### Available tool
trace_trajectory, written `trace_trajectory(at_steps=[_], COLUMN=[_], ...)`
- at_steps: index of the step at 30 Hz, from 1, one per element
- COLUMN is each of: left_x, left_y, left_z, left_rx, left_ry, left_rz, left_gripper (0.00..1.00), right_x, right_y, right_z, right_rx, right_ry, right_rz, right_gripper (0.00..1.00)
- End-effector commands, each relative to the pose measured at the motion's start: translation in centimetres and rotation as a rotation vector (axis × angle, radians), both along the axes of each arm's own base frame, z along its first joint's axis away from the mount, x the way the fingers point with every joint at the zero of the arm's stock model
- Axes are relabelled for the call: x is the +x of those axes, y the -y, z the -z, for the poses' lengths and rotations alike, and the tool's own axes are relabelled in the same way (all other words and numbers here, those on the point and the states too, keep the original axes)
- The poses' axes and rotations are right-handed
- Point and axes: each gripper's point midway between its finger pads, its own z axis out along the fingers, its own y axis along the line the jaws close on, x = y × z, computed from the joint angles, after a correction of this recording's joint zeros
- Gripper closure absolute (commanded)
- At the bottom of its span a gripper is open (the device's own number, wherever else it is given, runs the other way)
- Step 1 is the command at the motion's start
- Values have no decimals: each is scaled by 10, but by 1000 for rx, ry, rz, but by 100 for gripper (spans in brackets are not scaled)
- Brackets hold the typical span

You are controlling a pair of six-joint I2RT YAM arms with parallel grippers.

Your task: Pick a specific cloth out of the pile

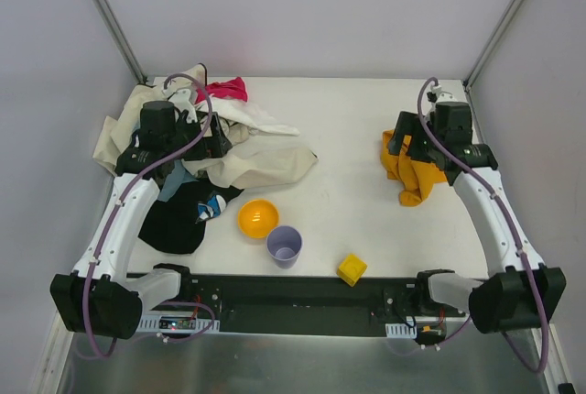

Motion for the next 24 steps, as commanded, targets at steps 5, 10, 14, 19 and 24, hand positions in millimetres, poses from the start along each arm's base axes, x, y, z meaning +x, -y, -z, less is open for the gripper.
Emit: trace_trajectory(at_steps=[5, 10, 14, 19, 24], left_x=[-6, -11, -17, -25, -29], left_y=[-57, -60, -62, -63, -58], left_z=[5, -10, -28, -51, -58], left_rx=[224, 230, 225, 238, 232], left_ry=[4, 58, 116, 204, 281], left_rz=[-233, -244, -250, -230, -189], left_gripper=[1, 1, 1, 1, 1], right_x=[-33, -50, -61, -71, -74], right_y=[2, 8, 11, 13, 13], right_z=[-38, -55, -75, -89, -88], right_rx=[51, 44, 53, 60, 34], right_ry=[159, 249, 344, 438, 481], right_rz=[26, 37, 38, 35, 4], right_gripper=[4, 4, 4, 4, 4])
